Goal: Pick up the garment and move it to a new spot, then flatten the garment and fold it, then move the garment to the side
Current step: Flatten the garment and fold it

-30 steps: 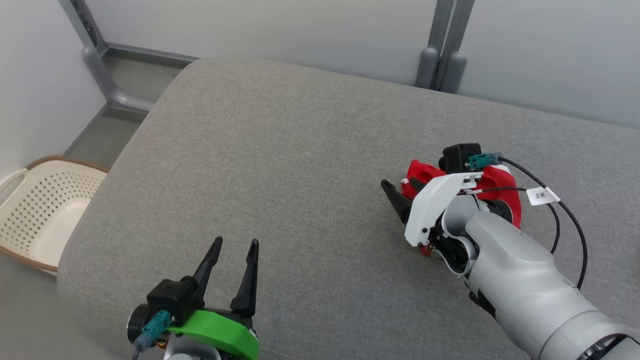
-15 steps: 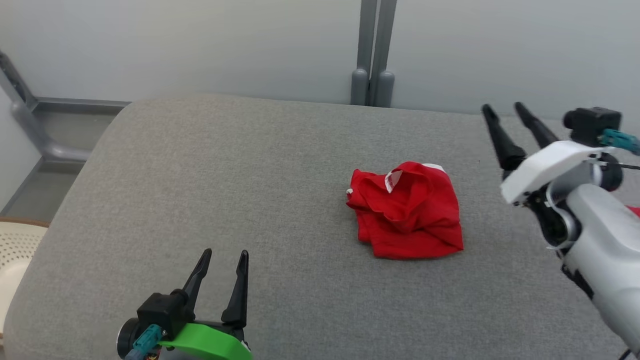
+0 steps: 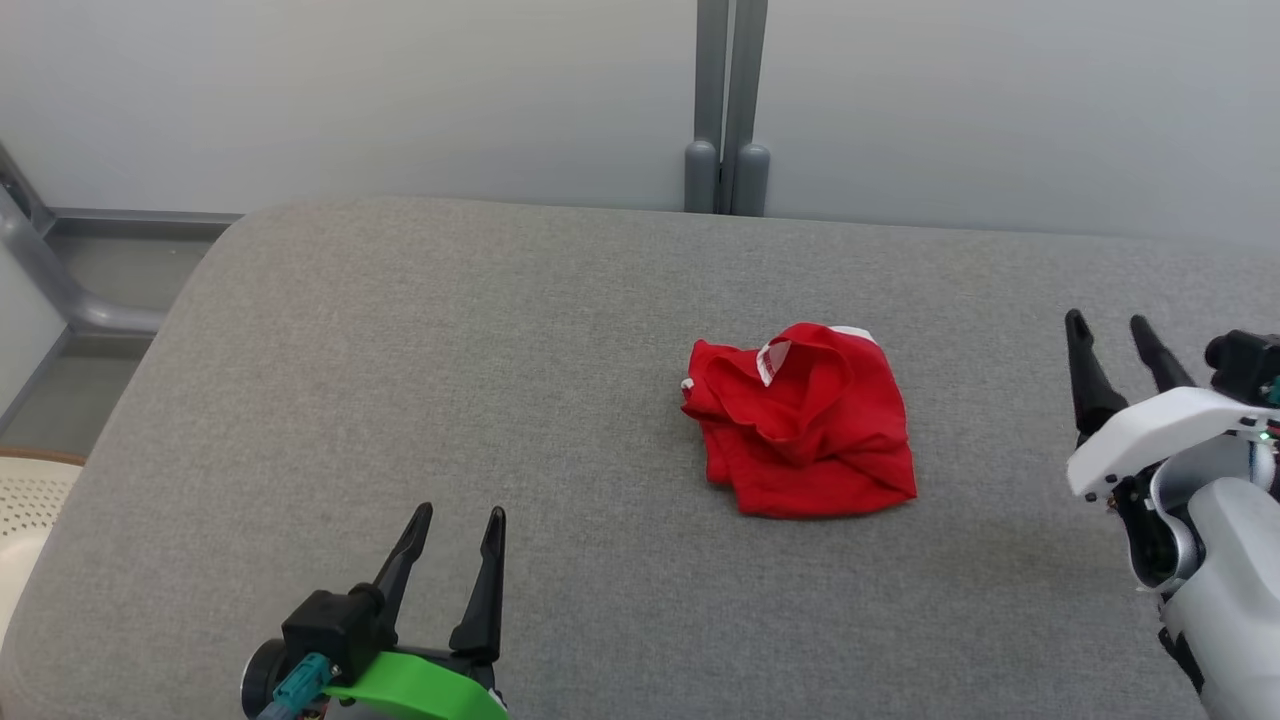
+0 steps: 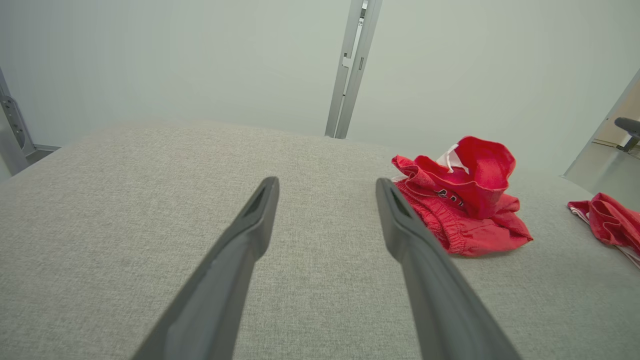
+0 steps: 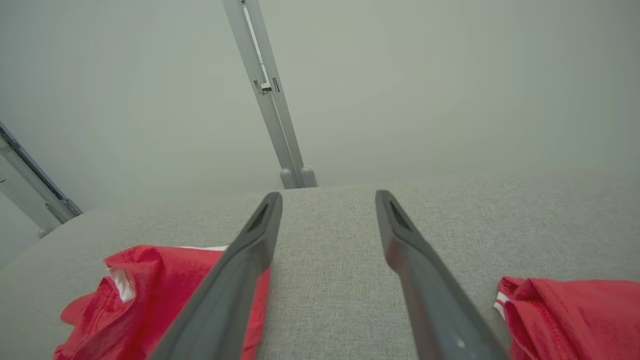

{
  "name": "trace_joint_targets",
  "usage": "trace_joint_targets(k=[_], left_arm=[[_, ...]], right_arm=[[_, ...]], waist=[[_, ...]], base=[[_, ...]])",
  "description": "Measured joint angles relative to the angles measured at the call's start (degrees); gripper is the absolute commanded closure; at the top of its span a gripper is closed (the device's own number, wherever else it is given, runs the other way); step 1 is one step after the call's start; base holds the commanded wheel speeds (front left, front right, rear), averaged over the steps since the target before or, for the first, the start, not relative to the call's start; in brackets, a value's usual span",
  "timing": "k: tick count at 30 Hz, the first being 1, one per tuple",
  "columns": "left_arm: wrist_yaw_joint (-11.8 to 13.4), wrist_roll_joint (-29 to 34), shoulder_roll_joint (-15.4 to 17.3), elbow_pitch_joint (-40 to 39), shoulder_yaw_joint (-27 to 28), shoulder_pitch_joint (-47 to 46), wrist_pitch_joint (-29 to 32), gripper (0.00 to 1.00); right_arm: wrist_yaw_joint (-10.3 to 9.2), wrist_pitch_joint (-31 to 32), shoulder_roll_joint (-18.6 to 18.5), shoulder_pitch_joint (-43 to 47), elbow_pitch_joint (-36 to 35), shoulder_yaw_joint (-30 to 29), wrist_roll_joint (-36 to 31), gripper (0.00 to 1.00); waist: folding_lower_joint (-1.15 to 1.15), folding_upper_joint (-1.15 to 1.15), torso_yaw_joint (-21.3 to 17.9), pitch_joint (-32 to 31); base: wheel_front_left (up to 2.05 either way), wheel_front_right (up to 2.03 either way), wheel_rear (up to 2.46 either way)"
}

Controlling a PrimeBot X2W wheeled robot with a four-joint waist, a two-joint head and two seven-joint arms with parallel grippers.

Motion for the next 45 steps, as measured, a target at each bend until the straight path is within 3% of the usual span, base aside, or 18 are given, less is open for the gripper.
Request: trace_joint_targets(k=[3,6,20,31,35,39,40,42,43,44,45], left_arm=[[-0.04,-0.01,0.03,-0.09,-0.12,-0.14,0.05,0.00],[-0.05,-0.05,-0.08,-0.10,-0.07,-0.98,0.12,0.00],[-1.10,-0.22,-1.85,1.45,1.72,-3.67,0.01,0.00],[-2.15,0.93,-3.02,1.63,3.50,-4.23,-0.05,0.00],[-2.35,1.82,-3.15,1.80,4.07,-4.21,-0.05,0.00],[-2.41,2.38,-3.11,1.86,4.69,-3.80,-0.05,0.00],[-2.40,2.43,-3.04,1.81,4.92,-3.50,-0.05,0.00],[-2.37,2.55,-2.68,1.67,5.38,-3.10,-0.05,0.00],[-2.34,2.63,-2.49,1.47,5.56,-2.91,-0.05,0.00],[-2.31,2.68,-2.31,1.32,5.77,-2.58,-0.05,0.00],[-2.14,2.69,-2.21,1.08,6.09,-2.22,-0.05,0.00]], right_arm=[[0.00,4.81,1.92,-0.71,2.64,0.09,0.64,1.00],[0.00,6.55,1.24,-4.42,5.77,-0.49,-1.00,1.00],[0.01,6.68,8.14,-10.95,17.22,7.03,-2.58,1.00],[0.00,4.36,15.41,-10.51,14.02,21.79,2.89,1.00],[0.00,2.19,15.27,-10.53,10.99,25.69,5.48,1.00],[0.01,0.19,12.47,-10.60,7.64,27.36,6.75,1.00],[0.01,-0.12,11.54,-10.61,6.62,27.37,6.92,0.91],[0.01,-0.53,9.67,-10.63,4.50,27.09,6.94,0.55],[0.00,-0.58,8.92,-10.61,3.67,26.74,6.94,0.11],[0.01,-0.60,7.95,-10.59,2.50,26.15,6.92,0.00],[0.01,-0.68,6.99,-10.48,1.38,25.53,6.81,0.00]], waist=[[0.00,0.00,1.27,0.62],[0.00,0.00,2.76,1.83],[0.00,0.00,11.66,7.99],[0.00,0.00,11.94,9.84],[0.00,0.00,10.81,9.26],[0.00,0.00,9.51,8.21],[0.00,0.00,9.08,7.88],[0.00,0.00,8.09,7.18],[0.00,0.00,7.66,6.90],[0.00,0.00,7.10,6.52],[0.00,0.00,6.49,6.13]], base=[[0.00,0.00,0.00],[0.00,0.00,0.00],[0.00,0.00,0.00],[0.00,0.00,0.00],[0.00,0.00,0.00],[0.00,0.00,0.00],[0.00,0.00,0.00],[0.00,0.00,0.00],[0.00,0.00,0.00],[0.00,0.00,0.00],[0.00,0.00,0.00]])
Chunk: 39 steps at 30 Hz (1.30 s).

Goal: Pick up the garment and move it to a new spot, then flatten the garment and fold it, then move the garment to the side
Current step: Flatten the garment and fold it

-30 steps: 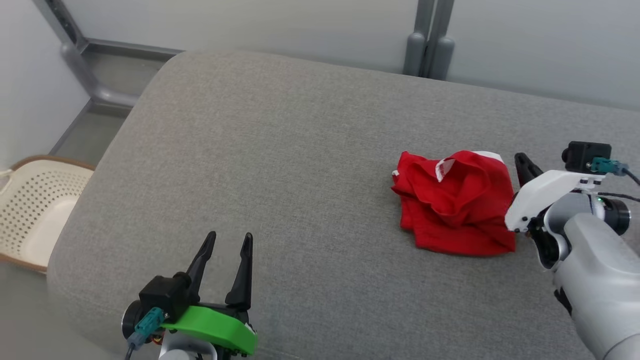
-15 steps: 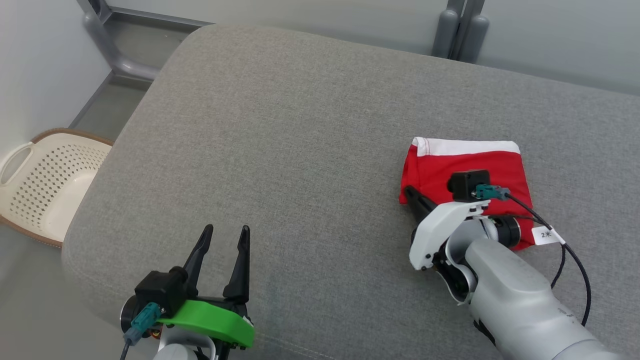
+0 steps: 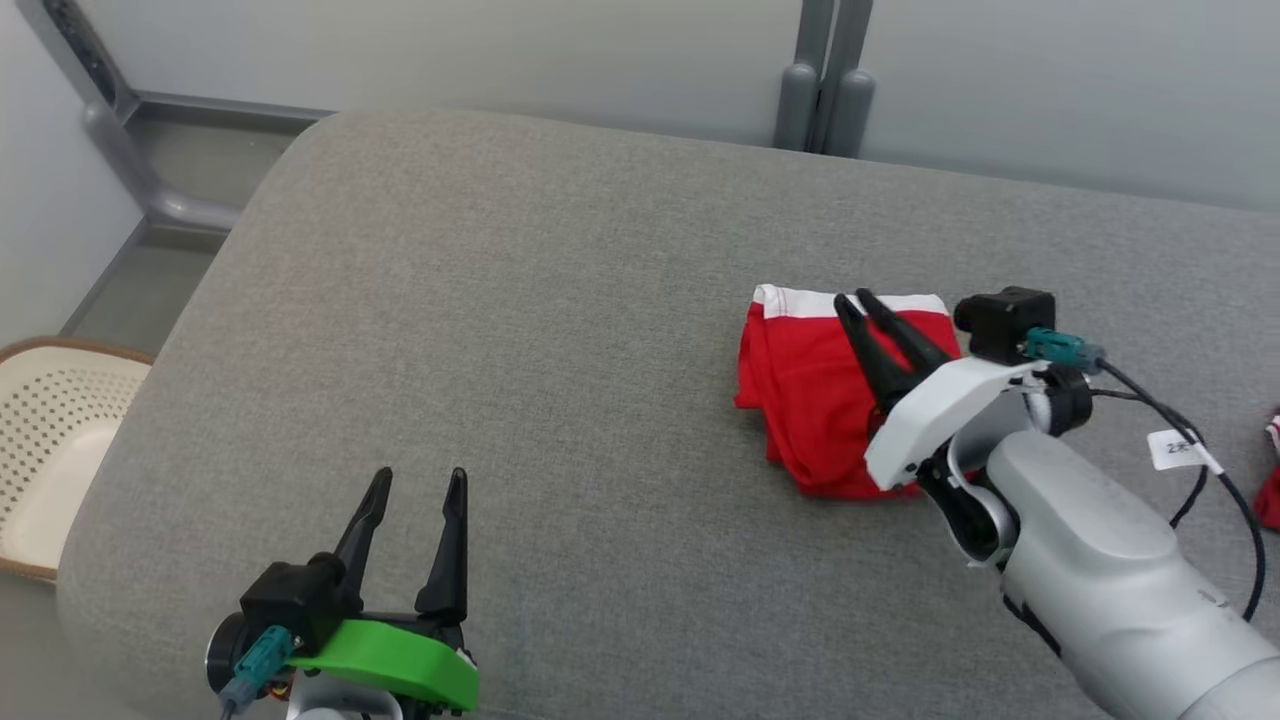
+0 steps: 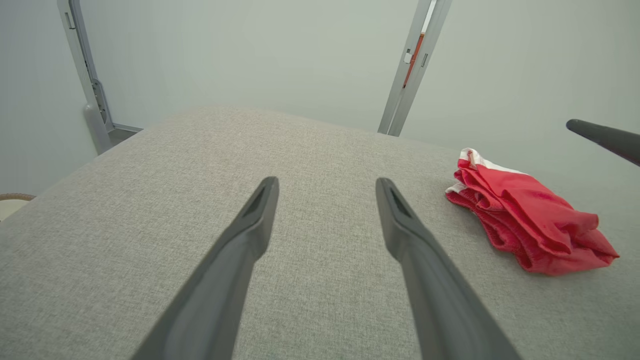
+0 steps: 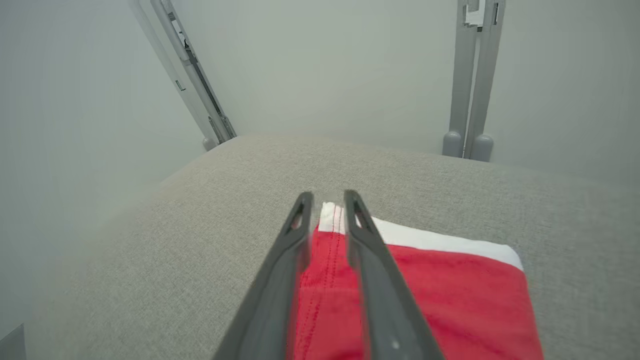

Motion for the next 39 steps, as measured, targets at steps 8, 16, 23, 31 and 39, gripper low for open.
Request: trace_joint_targets(k=[8,16,23,31,39], left_arm=[[1.21,0.25,1.91,-2.76,2.74,1.92,0.00,0.00],[2.19,0.86,2.74,-5.88,5.21,3.70,0.00,0.00],[2.35,2.47,2.74,-7.16,6.43,4.54,-0.01,0.00],[1.56,4.26,1.87,-6.48,7.33,6.03,0.00,0.00],[0.48,5.20,1.30,-5.70,7.46,6.01,0.00,0.00]], right_arm=[[0.00,-0.22,-5.22,4.22,-9.15,-8.36,-4.94,0.00],[-0.01,-0.22,-4.88,15.00,-15.55,-19.08,-11.27,0.00],[-0.01,-0.22,-2.18,24.61,-20.26,-25.85,-18.22,0.00],[-0.01,-0.22,2.44,31.44,-24.09,-32.25,-23.30,0.00],[-0.01,-0.19,3.16,32.02,-24.98,-32.67,-24.55,0.00]], waist=[[0.00,0.00,-5.29,-2.81],[0.00,0.00,-10.75,-5.50],[0.00,0.00,-14.36,-7.18],[0.00,0.00,-16.06,-7.44],[0.00,0.00,-15.30,-7.02]], base=[[0.00,0.00,0.00],[0.00,0.00,0.00],[0.00,0.00,0.00],[0.00,0.00,0.00],[0.00,0.00,0.00]])
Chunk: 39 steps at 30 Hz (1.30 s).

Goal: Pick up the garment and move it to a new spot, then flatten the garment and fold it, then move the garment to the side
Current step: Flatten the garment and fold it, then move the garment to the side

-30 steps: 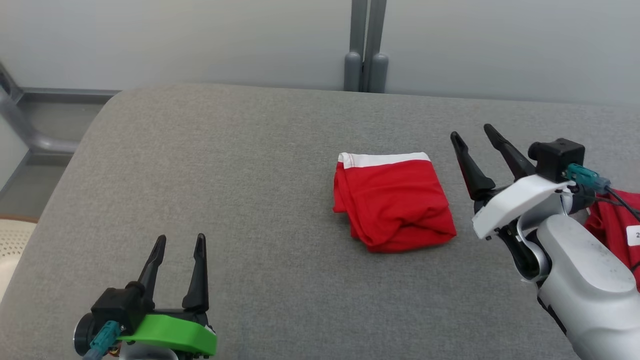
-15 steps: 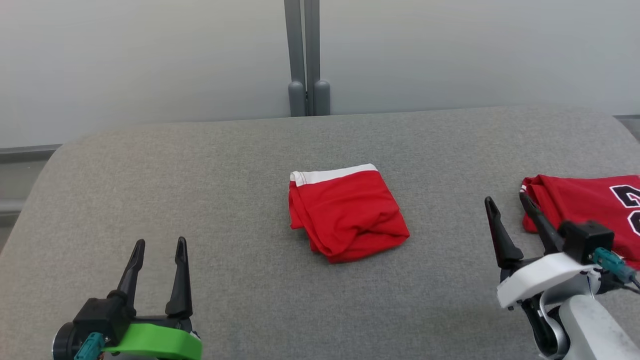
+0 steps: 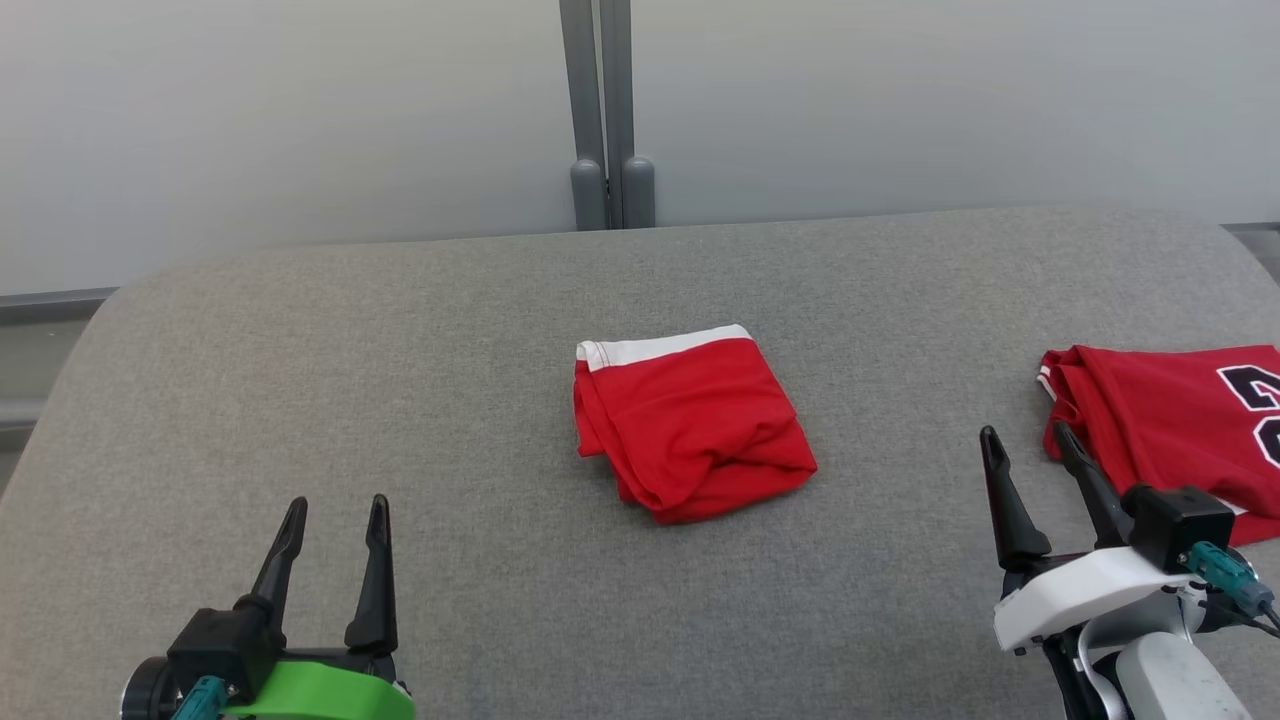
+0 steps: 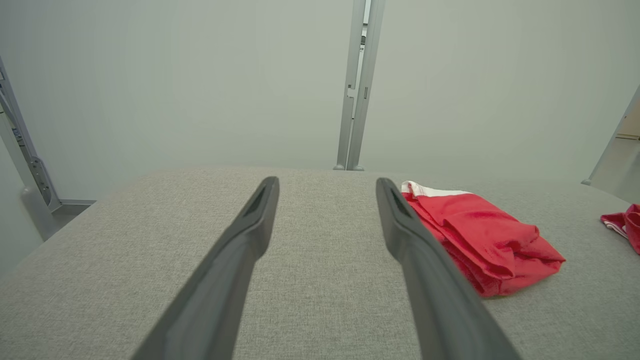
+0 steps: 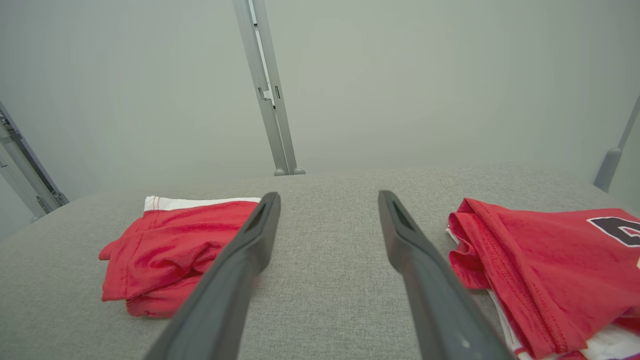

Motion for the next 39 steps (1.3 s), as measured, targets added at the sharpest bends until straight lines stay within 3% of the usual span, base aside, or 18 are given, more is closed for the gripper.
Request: trace_joint_targets(k=[6,10,14,20,27,39], left_arm=[[-0.66,0.30,-0.42,0.34,0.11,-0.08,0.00,0.00],[-0.98,0.68,-0.79,0.46,-0.14,-0.33,0.00,0.00],[-1.29,1.09,-1.19,0.48,-0.53,-0.64,0.00,0.00],[-1.89,0.99,-1.81,0.70,-0.86,-2.98,0.00,0.00],[-2.44,0.90,-2.70,1.21,-1.29,-5.96,0.00,0.00],[-3.18,0.09,-4.21,2.16,-2.04,-9.33,0.00,0.00]], right_arm=[[0.00,0.79,0.62,-0.08,0.03,0.05,-0.14,0.00],[0.00,5.93,0.71,-1.64,2.23,1.05,1.48,0.00],[0.00,12.38,0.19,-6.70,4.60,2.57,4.05,0.00],[0.00,17.33,-2.13,-16.87,7.31,5.06,9.32,0.00],[0.01,26.55,-4.38,-27.30,17.03,6.20,11.73,0.00],[0.00,38.10,-2.80,-35.31,34.31,4.53,17.24,0.00]], waist=[[0.00,0.00,0.73,0.41],[0.00,0.00,1.50,0.88],[0.00,0.00,2.70,1.63],[0.00,0.00,4.78,4.33],[0.00,0.00,8.46,8.32],[0.00,0.00,15.50,14.59]], base=[[0.00,0.00,0.00],[0.00,0.00,0.00],[0.00,0.00,0.00],[0.00,0.00,0.00],[0.00,0.00,0.00],[0.00,0.00,0.00]])
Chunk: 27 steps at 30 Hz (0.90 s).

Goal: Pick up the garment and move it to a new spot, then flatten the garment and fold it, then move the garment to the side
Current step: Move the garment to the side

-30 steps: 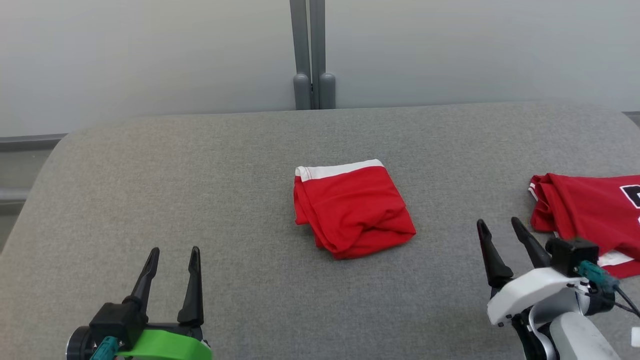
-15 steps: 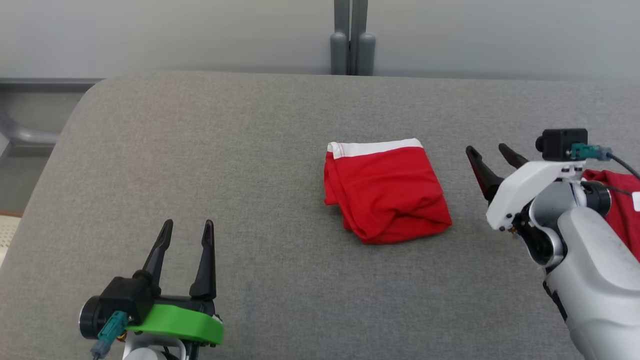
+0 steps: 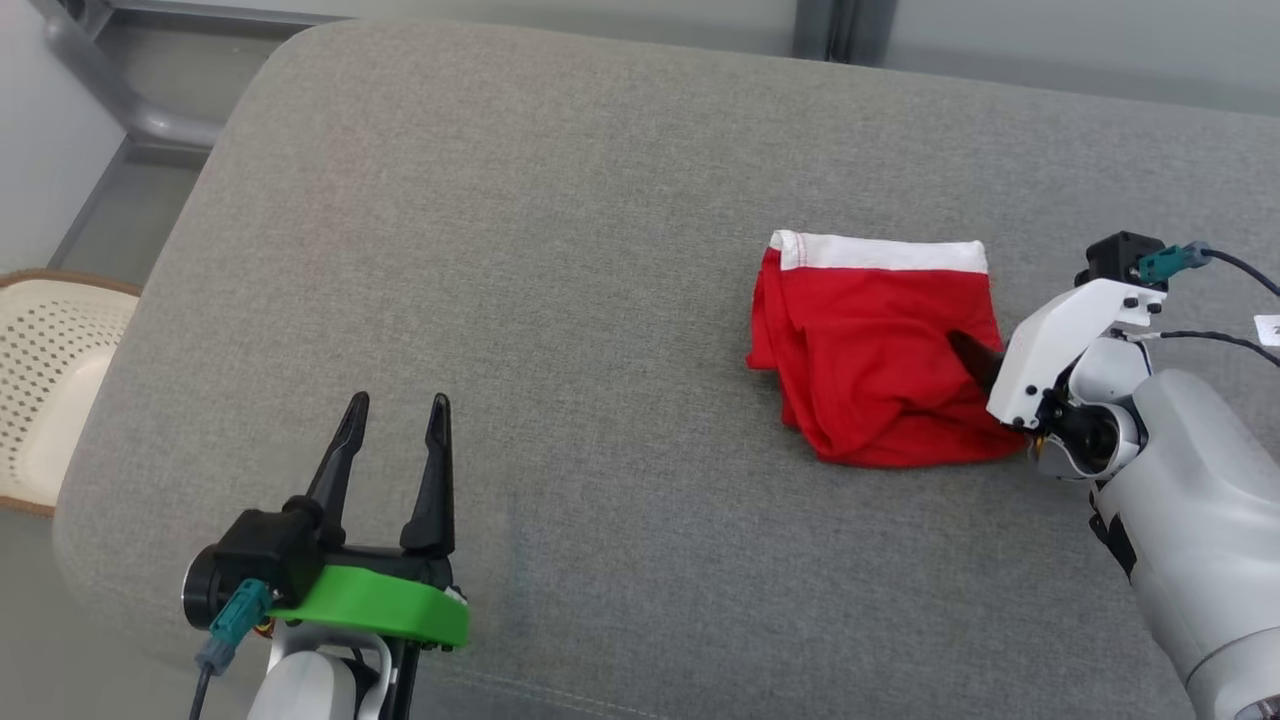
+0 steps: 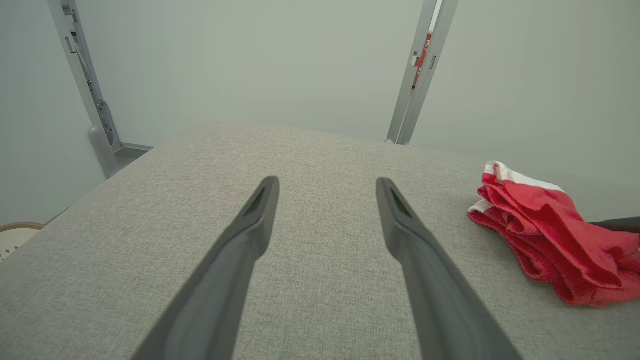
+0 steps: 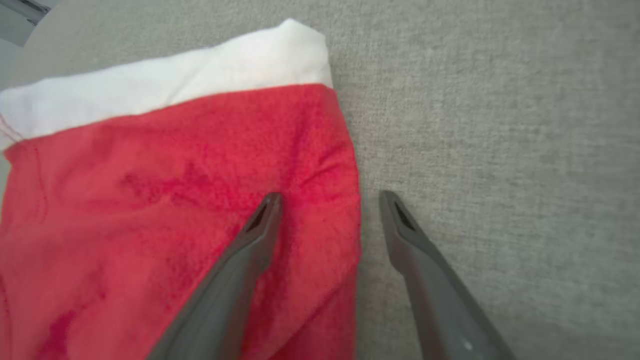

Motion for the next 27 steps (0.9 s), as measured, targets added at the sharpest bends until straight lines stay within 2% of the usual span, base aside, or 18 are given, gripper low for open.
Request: trace_joint_targets(k=[5,6,7,8,16,27], left_arm=[[-0.09,0.00,-0.23,0.36,0.36,-0.24,0.00,0.00],[-0.19,0.00,-0.26,0.45,0.42,-0.26,-0.01,0.00],[-0.19,0.00,-0.29,0.52,0.54,-0.26,0.00,0.00],[-0.20,0.01,-0.31,0.58,0.71,-0.26,0.00,0.00],[-0.32,1.16,-0.43,0.51,0.94,-0.07,0.00,0.00],[-0.52,2.01,0.20,0.60,-1.44,1.47,-0.01,0.00]], right_arm=[[0.00,0.78,-0.31,-1.40,1.96,1.03,1.44,0.00],[0.00,0.75,-0.49,-1.49,2.10,1.30,1.75,0.36],[-0.01,0.57,-0.63,-1.50,2.25,1.60,1.97,0.89],[-0.01,0.29,-0.70,-1.53,2.31,1.99,2.21,1.00],[-0.01,-5.23,0.16,-0.45,0.53,6.46,4.46,1.00],[0.00,-8.93,-1.43,2.52,-5.35,14.24,9.25,1.00]], waist=[[0.00,0.00,2.06,1.43],[0.00,0.00,2.36,1.60],[0.00,0.00,2.57,1.69],[0.00,0.00,2.64,1.65],[0.00,0.00,0.88,-0.30],[0.00,0.00,-7.12,-4.16]], base=[[0.00,0.00,0.00],[0.00,0.00,0.00],[0.00,0.00,0.00],[0.00,0.00,0.00],[0.00,0.00,0.00],[0.00,0.00,0.00]])
